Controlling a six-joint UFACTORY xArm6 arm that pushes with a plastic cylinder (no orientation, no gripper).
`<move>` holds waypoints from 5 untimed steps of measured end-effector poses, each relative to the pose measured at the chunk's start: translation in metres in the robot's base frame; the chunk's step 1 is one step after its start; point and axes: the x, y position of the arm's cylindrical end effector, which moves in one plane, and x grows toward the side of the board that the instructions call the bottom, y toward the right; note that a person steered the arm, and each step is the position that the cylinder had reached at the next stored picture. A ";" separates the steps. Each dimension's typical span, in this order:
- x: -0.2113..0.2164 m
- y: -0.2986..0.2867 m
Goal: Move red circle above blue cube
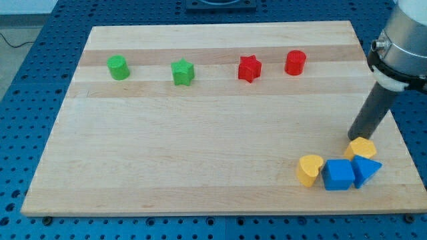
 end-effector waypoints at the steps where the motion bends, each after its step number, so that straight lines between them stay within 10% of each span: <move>1: -0.040 -0.005; 5: -0.186 0.007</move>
